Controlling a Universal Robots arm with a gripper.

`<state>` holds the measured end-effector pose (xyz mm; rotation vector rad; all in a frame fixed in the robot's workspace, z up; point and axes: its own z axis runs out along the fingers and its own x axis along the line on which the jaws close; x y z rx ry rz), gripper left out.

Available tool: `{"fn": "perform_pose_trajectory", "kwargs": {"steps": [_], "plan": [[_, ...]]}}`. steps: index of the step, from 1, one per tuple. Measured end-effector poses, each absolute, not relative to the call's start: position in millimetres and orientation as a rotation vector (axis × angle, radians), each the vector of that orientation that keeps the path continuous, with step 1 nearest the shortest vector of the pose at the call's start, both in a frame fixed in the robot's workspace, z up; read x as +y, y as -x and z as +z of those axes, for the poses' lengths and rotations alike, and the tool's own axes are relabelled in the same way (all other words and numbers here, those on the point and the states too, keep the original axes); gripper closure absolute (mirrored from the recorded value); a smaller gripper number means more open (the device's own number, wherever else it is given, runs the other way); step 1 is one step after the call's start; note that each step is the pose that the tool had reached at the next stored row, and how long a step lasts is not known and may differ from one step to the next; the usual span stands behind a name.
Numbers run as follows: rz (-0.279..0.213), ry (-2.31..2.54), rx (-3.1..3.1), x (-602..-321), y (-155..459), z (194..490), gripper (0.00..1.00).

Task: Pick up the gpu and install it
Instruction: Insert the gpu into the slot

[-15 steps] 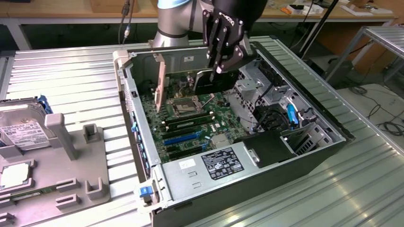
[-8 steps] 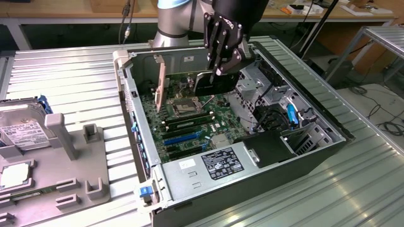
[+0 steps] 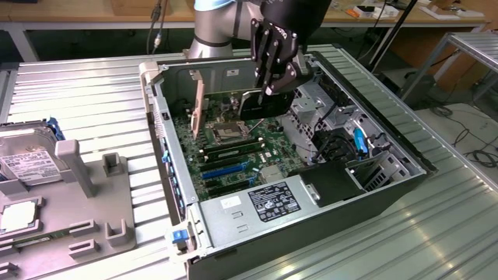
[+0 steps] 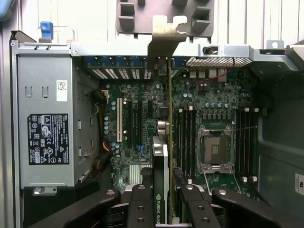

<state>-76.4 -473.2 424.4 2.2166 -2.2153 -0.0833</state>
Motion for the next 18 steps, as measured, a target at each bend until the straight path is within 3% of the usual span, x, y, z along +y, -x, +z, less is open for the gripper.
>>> {"fn": "perform_pose_trajectory", "kwargs": {"steps": [18], "plan": [[-0.083, -2.216, -2.215, -473, 76, 413, 0.73]]}}
